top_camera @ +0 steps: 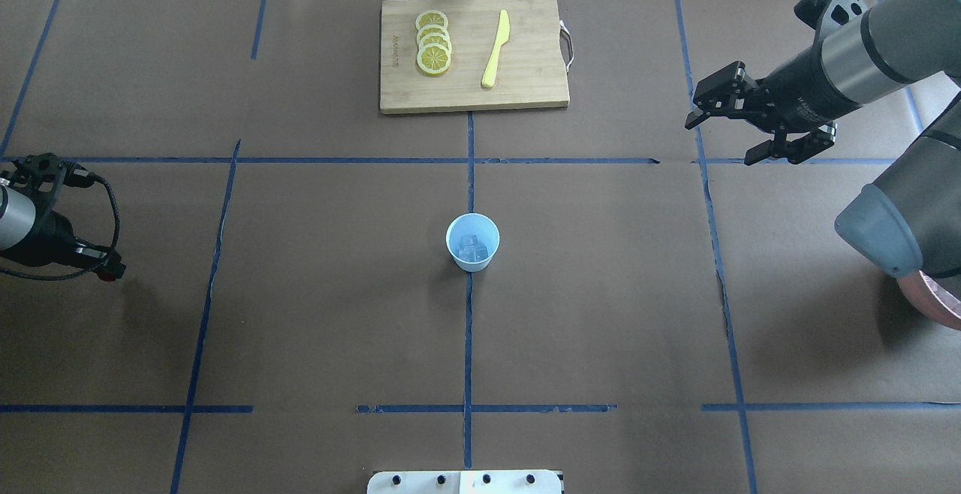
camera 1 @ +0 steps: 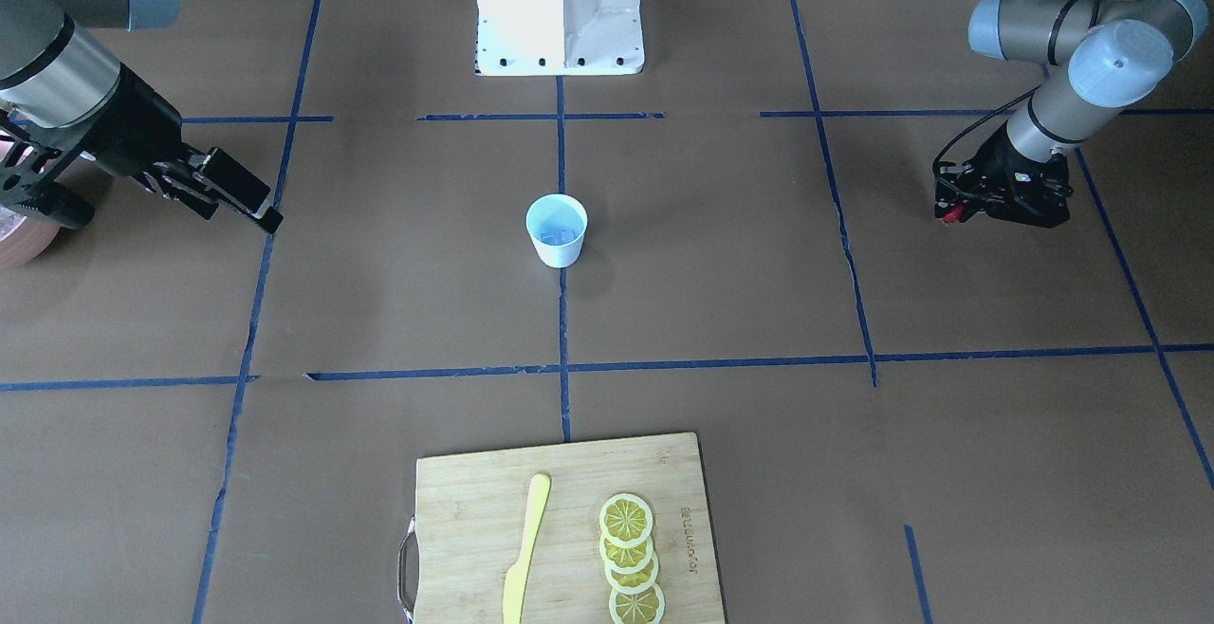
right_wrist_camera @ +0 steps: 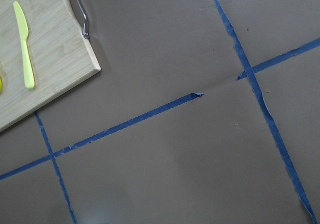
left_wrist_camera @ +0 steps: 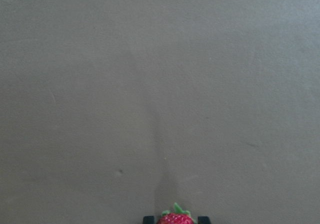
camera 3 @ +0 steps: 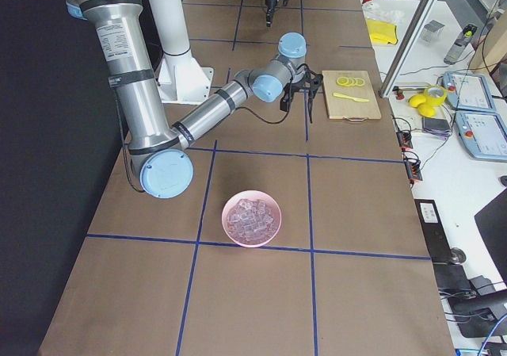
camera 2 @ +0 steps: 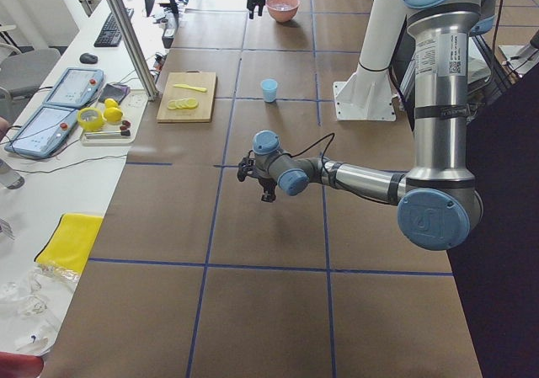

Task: Put ice and strawberries in cup
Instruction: 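Lift the strawberry with the left gripper and carry it over the cup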

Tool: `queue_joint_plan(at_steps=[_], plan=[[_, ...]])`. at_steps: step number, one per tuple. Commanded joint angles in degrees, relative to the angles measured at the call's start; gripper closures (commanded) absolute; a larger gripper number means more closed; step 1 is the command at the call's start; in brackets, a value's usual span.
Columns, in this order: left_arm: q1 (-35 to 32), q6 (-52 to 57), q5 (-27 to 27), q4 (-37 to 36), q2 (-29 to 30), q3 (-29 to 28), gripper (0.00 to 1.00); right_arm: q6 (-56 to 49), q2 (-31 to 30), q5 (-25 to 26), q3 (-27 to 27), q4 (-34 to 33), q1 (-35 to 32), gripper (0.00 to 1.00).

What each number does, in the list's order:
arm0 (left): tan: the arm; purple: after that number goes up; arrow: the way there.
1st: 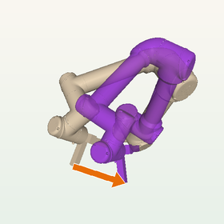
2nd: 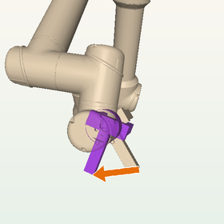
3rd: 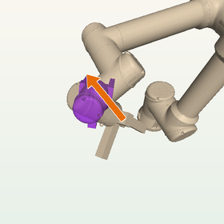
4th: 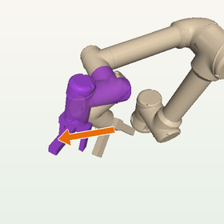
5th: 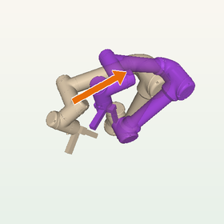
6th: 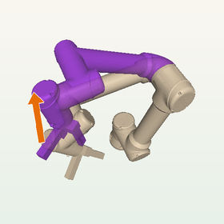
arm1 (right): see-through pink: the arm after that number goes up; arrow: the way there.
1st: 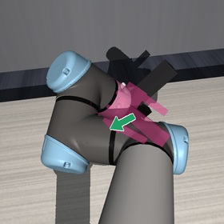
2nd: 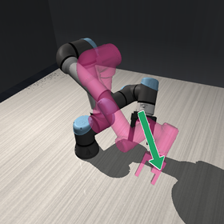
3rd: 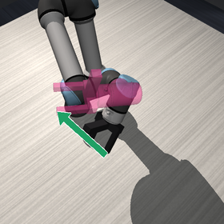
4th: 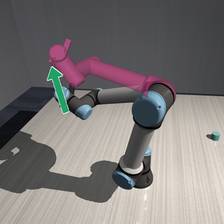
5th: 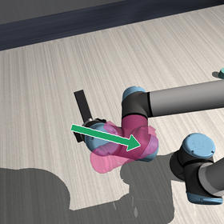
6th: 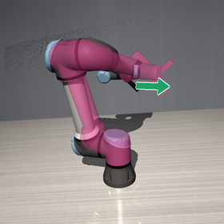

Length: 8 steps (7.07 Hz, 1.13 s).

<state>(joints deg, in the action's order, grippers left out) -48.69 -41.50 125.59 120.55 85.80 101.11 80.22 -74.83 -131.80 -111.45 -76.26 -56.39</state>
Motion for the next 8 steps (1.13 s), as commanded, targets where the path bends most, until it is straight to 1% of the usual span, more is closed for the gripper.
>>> queue_joint_plan(at_steps=[1,2,3,5,6,7,8], plan=[[0.0,-9.4,3.3,-0.4,3.8,6.3,1.00,-0.6,-1.4,-0.1,-1.0,0.1,-0.9,0.01],[0.1,-18.1,3.3,-0.7,10.0,6.4,1.00,-3.6,-4.1,-0.1,-2.1,0.1,-2.3,0.01],[1.0,-25.1,3.4,-0.7,15.0,6.6,1.00,-8.4,-7.4,-0.1,-3.2,0.1,-4.1,0.01],[6.2,-37.1,2.9,-0.8,25.4,5.2,1.00,-15.0,-11.0,-0.1,-3.6,0.1,-6.7,0.01],[8.2,-41.1,2.4,-0.8,28.3,4.5,1.00,-16.2,-11.7,-0.1,-3.6,0.1,-6.8,0.01],[11.7,-43.4,-3.3,-0.8,32.4,2.4,1.00,-16.2,-11.7,-0.1,-3.6,0.1,-6.8,0.01],[14.5,-43.8,-7.4,-0.8,35.5,-0.4,1.00,-16.2,-11.7,-0.1,-3.7,0.2,-6.8,0.01]])
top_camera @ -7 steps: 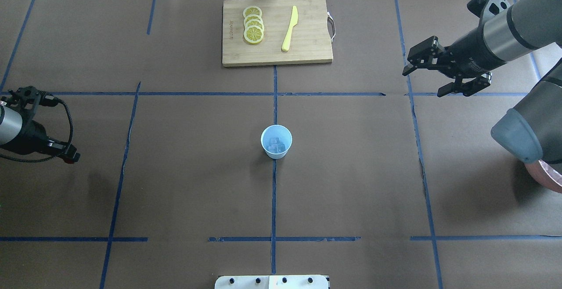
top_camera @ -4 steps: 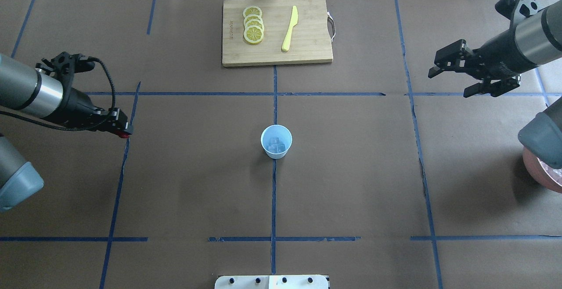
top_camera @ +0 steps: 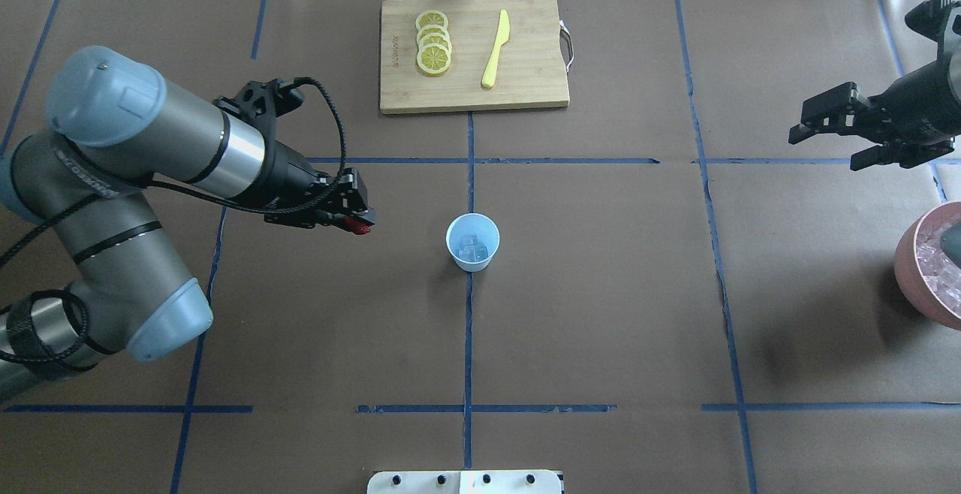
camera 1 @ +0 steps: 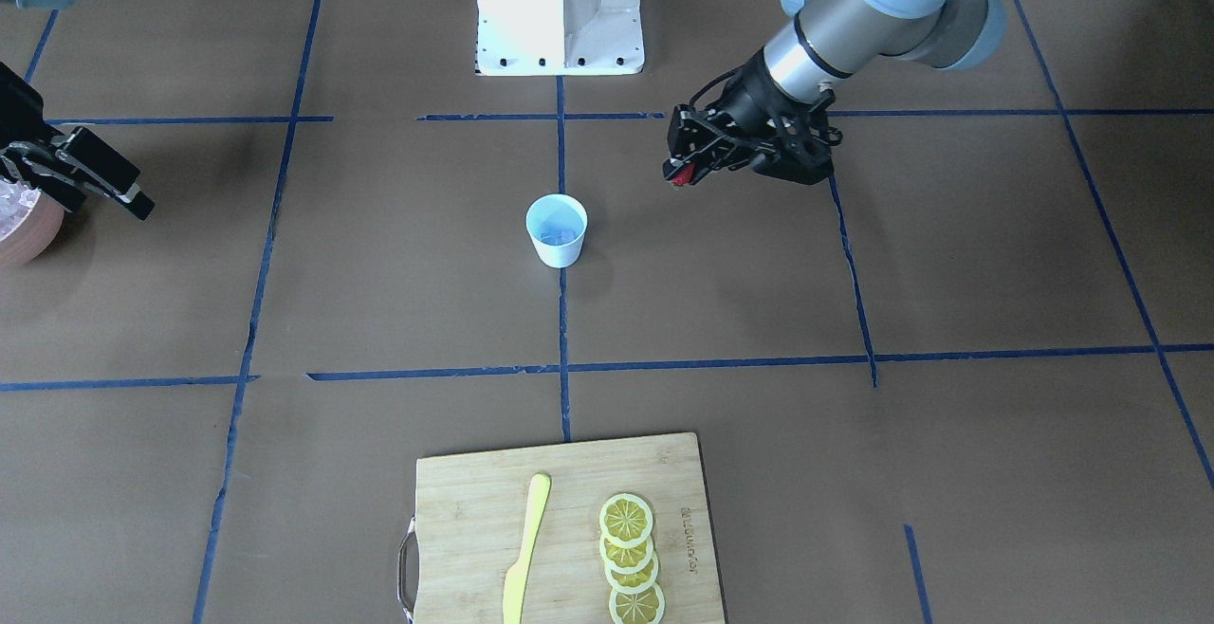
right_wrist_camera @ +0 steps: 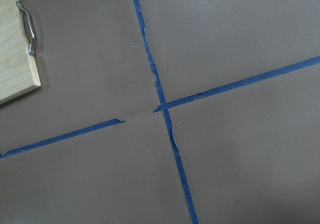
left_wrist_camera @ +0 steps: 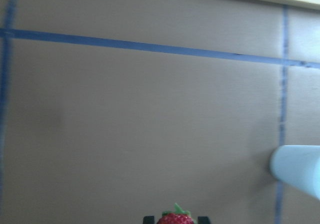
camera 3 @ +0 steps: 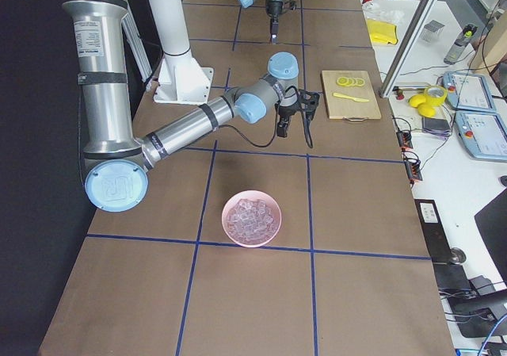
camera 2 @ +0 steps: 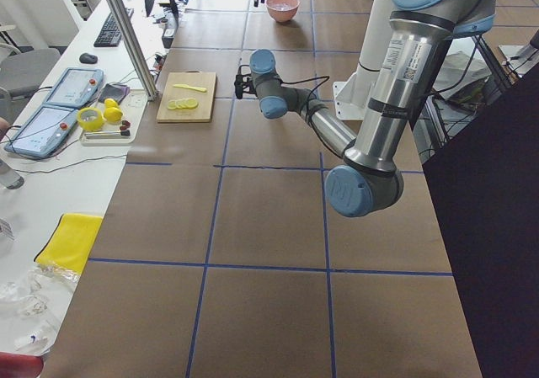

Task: Put ice and strawberries in cup
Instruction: 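Lift the strawberry with the left gripper and carry it over the cup, then open the left gripper to drop the strawberry into the cup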

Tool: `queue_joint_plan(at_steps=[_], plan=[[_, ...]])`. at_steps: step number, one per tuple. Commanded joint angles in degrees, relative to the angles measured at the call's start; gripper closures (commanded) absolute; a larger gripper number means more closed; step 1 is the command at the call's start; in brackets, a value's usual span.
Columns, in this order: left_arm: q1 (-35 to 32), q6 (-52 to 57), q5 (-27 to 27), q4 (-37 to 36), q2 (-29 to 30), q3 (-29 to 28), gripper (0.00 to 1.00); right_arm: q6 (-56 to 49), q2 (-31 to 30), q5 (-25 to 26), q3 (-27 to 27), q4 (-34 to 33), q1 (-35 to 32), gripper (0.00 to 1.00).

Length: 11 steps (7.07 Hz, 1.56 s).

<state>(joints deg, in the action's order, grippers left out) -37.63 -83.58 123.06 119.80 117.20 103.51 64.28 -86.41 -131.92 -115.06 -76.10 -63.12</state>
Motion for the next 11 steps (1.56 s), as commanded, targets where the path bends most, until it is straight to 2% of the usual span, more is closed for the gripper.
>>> queue_joint_plan(at_steps=[1,4,6,7,8,9,11], plan=[[3.9,-1.7,-7.5,0.1,8.0,-7.5,1.00,-0.3,-0.2,0.0,-0.2,0.1,-0.1,0.01],[6.7,-1.6,-11.9,0.3,10.3,-10.0,0.98,-0.2,-0.3,0.0,-0.5,0.1,0.0,0.01],[7.5,-1.5,-12.0,0.3,10.7,-10.1,0.94,-0.2,-0.3,0.0,-0.5,0.1,0.0,0.01],[7.5,-1.5,-12.1,0.3,10.8,-10.1,0.84,-0.2,-0.3,0.0,-0.4,0.1,0.0,0.01],[7.5,-1.5,-12.1,0.3,10.8,-10.1,0.63,-0.2,-0.3,0.0,-0.4,0.1,0.0,0.01],[7.5,-1.5,-12.1,0.3,10.8,-10.1,0.51,-0.3,-0.4,0.0,-0.5,0.1,-0.1,0.01],[7.5,-1.3,-14.0,0.3,10.8,-10.1,0.45,-0.2,-0.6,0.0,-0.9,0.1,-0.1,0.01]])
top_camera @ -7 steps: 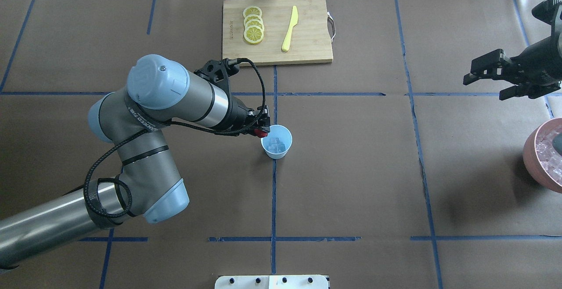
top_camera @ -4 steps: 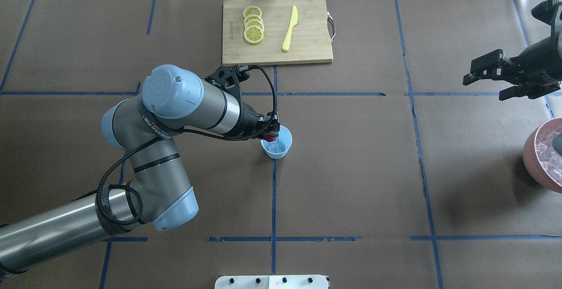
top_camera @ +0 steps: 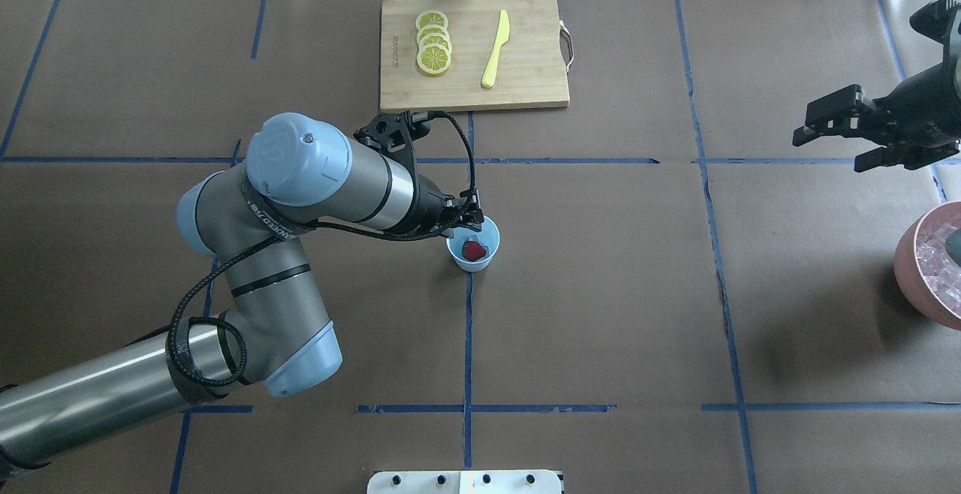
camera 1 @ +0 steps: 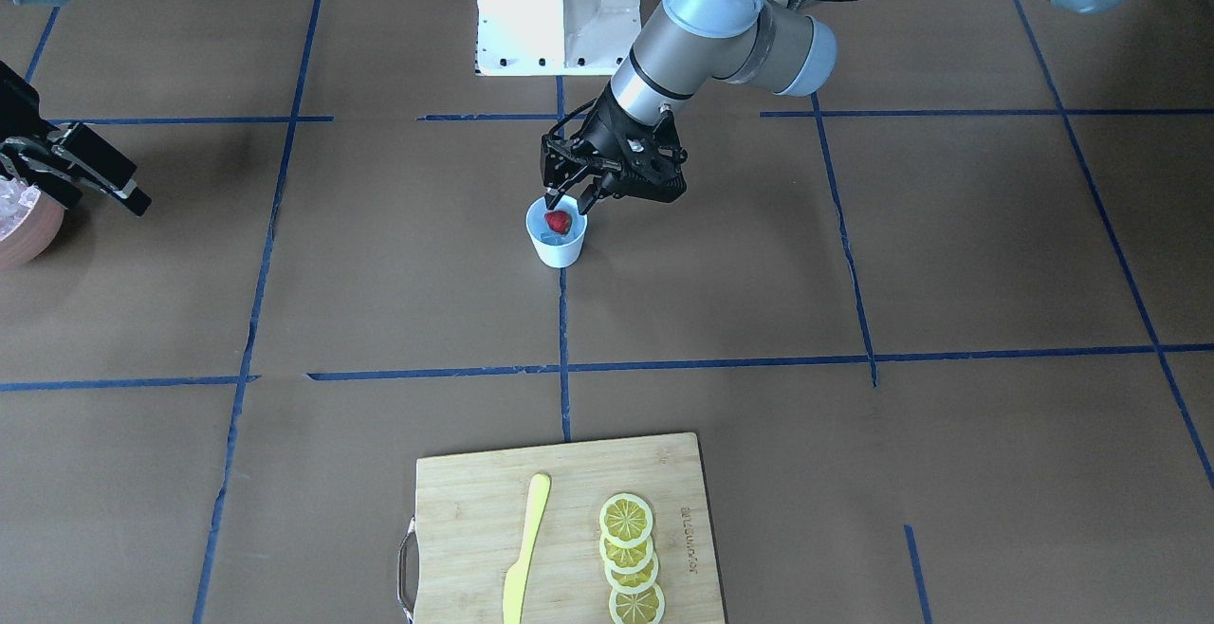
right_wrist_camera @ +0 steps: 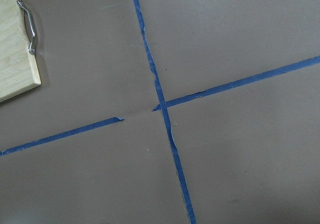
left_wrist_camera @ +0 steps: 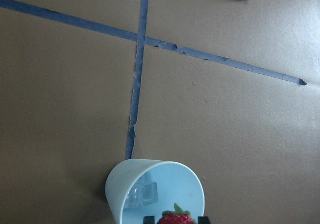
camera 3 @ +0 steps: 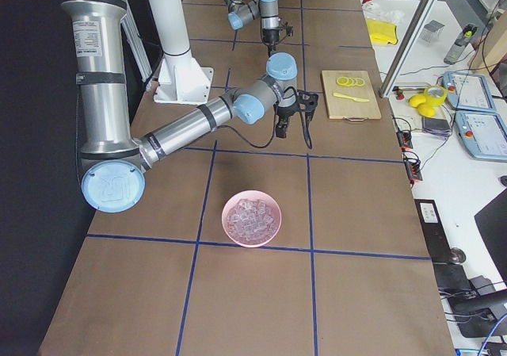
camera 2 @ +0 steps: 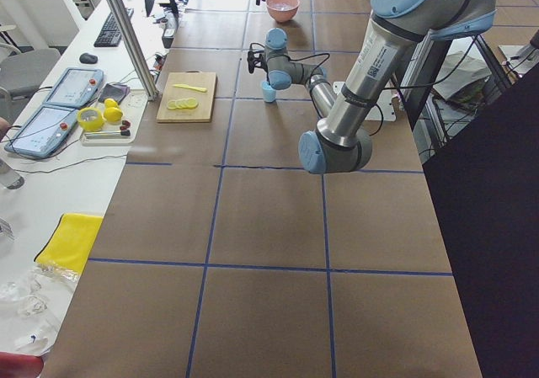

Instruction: Put ice and strawberries in cup

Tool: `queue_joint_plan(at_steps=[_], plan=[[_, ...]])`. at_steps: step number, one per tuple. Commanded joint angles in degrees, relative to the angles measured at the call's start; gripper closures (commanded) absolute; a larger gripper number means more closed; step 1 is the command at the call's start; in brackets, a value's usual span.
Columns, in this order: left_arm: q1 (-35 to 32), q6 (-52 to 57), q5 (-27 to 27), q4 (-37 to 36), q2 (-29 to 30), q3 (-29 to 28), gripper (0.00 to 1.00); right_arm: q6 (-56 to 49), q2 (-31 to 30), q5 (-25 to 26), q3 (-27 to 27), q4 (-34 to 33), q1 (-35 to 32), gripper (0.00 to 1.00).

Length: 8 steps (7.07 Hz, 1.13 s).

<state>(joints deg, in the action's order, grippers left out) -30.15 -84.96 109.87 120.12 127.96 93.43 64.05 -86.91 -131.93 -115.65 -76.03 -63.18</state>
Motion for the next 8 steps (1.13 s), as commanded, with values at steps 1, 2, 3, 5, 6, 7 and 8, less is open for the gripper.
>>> queue_joint_plan(at_steps=[1,2,3,5,6,7,8], plan=[[0.1,0.1,-0.8,0.0,-0.1,0.1,0.44,-0.1,-0.1,-0.1,-0.3,-0.1,0.0,0.01],[-0.1,0.1,-0.7,-0.1,-0.5,1.4,0.44,-0.1,-0.2,-0.2,-0.2,-0.1,-0.3,0.01],[-0.6,0.4,-0.4,-0.2,-2.8,4.6,0.44,-0.1,-0.4,-1.2,0.2,-0.2,-1.2,0.01],[-7.4,4.5,5.7,-2.8,-10.8,9.2,0.44,-7.7,-1.4,-2.3,1.7,-2.1,-4.9,0.01],[-13.7,13.5,12.4,-7.2,-11.9,11.1,0.44,-15.8,-1.2,-2.3,2.4,-7.0,-7.5,0.01],[-17.0,19.8,14.0,-10.1,-17.3,14.1,0.44,-24.7,-0.9,-2.4,3.3,-12.1,-11.2,0.01],[-20.6,29.0,14.8,-10.3,-23.8,16.2,0.44,-33.5,-0.3,-2.7,5.7,-15.6,-15.2,0.01]])
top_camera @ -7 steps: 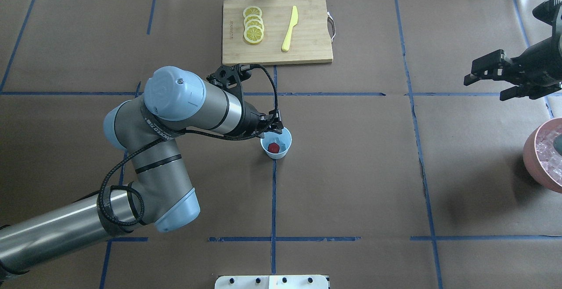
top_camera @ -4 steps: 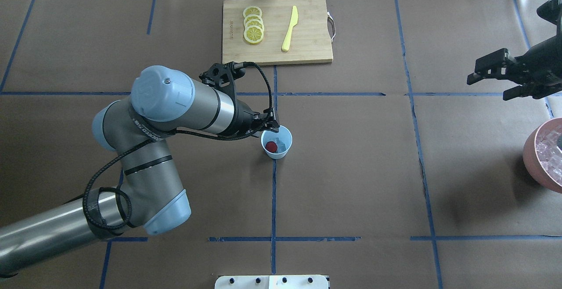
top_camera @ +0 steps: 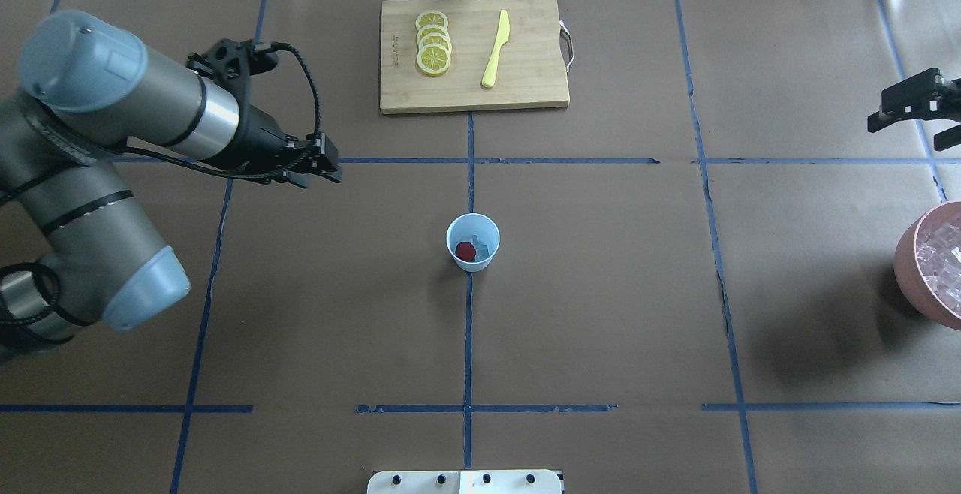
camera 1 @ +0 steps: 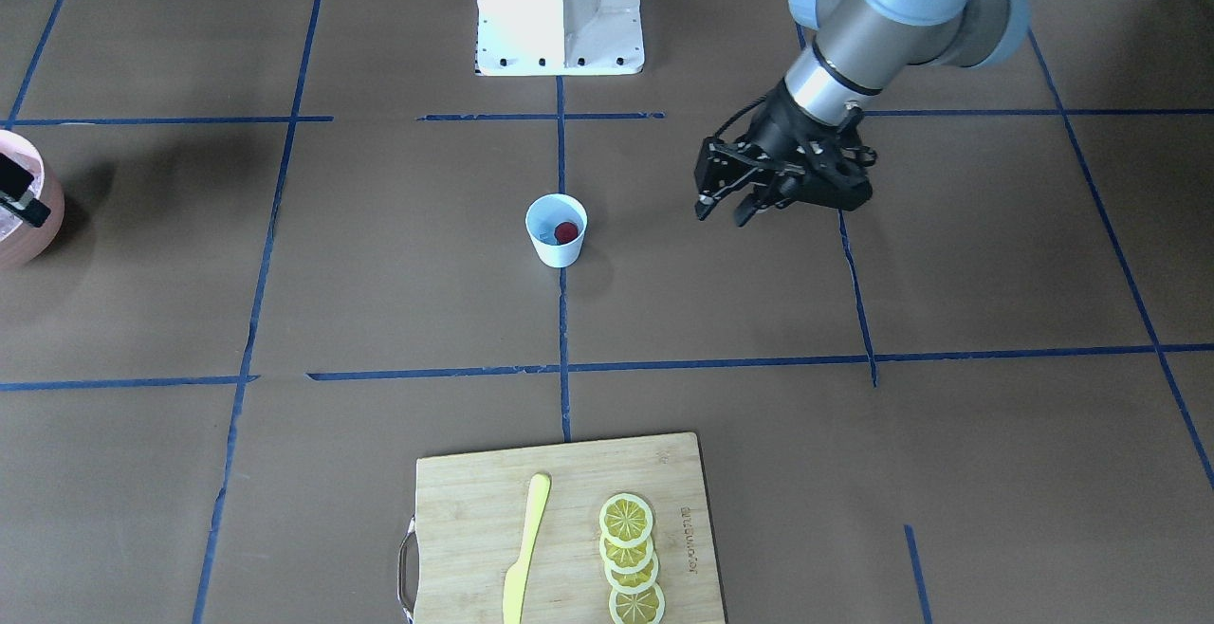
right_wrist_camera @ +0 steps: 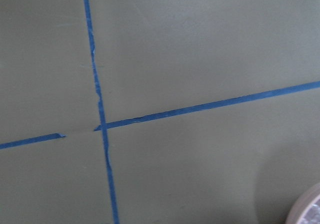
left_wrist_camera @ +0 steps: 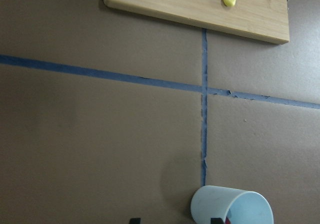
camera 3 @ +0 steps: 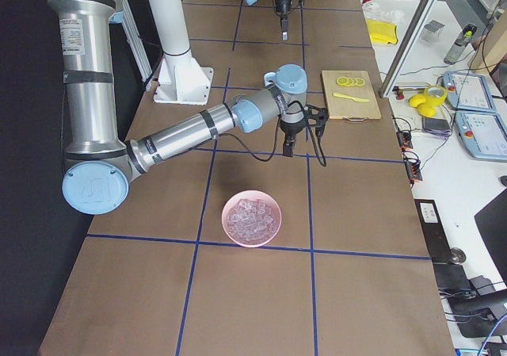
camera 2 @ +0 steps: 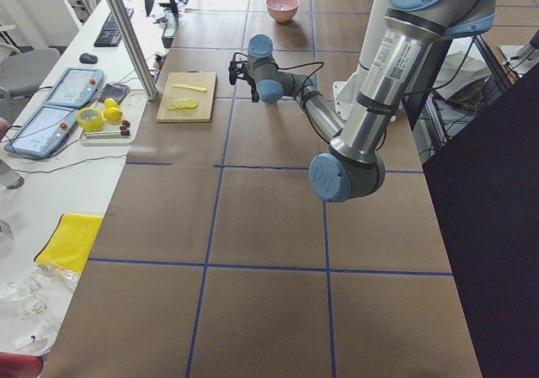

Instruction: Put ice and strawberries in cup

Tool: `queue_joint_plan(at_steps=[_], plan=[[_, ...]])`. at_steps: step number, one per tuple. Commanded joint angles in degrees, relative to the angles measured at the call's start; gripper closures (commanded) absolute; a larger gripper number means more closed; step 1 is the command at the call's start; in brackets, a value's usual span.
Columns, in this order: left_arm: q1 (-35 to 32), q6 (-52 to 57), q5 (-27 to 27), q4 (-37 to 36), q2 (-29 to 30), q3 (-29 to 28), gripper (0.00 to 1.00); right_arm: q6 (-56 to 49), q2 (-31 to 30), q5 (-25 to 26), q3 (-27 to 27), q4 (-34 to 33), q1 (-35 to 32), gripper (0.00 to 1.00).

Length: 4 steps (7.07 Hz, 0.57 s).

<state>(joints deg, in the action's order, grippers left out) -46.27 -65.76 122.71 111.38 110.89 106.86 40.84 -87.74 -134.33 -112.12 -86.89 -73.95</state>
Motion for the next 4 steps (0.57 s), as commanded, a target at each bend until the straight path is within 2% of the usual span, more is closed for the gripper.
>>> queue_joint_plan(at_steps=[1,2,3,4], plan=[[-10.9,21.6,6.1,-2.1,-11.8,2.3,0.44,-17.0,2.3,-0.7,6.2,-6.4,-7.8,0.01],[-17.6,34.0,9.0,-4.4,-15.4,1.9,0.44,-22.4,2.9,-0.8,9.9,-6.4,-9.8,0.01],[-25.9,50.1,9.9,-11.9,-18.1,1.9,0.44,-30.9,3.3,-0.8,14.7,-6.3,-12.4,0.01],[-32.7,62.6,9.9,-21.4,-18.3,2.0,0.44,-34.9,4.1,-2.0,18.2,-6.4,-14.7,0.01]])
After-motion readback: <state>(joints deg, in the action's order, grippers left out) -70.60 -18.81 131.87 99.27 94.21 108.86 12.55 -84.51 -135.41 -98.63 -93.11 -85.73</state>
